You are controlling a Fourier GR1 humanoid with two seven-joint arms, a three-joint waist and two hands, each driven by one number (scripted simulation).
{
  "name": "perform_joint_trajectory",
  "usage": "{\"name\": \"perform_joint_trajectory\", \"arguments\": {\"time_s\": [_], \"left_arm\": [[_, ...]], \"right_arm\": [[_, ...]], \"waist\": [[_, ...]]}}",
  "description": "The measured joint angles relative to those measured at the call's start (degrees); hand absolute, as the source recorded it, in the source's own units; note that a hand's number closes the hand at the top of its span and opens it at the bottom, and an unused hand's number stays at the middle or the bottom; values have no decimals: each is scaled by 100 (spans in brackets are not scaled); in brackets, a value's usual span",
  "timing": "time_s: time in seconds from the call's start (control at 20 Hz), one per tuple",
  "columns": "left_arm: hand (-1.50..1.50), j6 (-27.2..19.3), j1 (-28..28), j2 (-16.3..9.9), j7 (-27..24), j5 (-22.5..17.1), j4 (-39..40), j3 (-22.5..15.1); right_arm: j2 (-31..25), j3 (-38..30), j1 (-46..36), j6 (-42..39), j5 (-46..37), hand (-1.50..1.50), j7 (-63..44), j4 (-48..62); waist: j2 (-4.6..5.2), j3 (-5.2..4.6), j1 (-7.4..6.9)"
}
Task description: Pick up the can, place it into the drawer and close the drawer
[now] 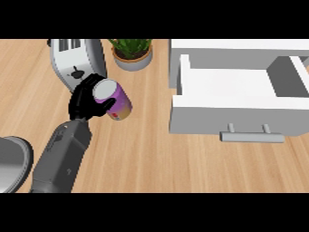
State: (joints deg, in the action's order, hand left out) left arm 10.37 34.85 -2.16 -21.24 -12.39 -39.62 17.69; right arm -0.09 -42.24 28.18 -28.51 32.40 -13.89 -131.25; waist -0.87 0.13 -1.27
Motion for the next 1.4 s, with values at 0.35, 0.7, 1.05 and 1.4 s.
{"name": "perform_joint_trajectory", "arguments": {"time_s": [0.35, 0.7, 1.05, 1.4], "left_arm": [[150, -1101, -241, 175, 1259, -267, -1986, -874], [150, -2261, -126, 205, 2402, -224, -3456, -1698], [150, -3064, 524, 214, 2969, -104, -3612, -2131], [150, -3660, 1510, 215, 3307, -147, -3193, -2337]], "right_arm": [[-17, 164, 151, 96, 24, -150, 39, -94], [-104, 179, -84, 168, -34, -150, 62, 26], [-101, 152, -5, 41, 54, -150, 90, 64], [-50, 353, -126, 113, -188, -150, 190, 156]], "waist": [[15, -5, 58], [52, -9, 115], [75, -10, 191], [84, -11, 217]]}}
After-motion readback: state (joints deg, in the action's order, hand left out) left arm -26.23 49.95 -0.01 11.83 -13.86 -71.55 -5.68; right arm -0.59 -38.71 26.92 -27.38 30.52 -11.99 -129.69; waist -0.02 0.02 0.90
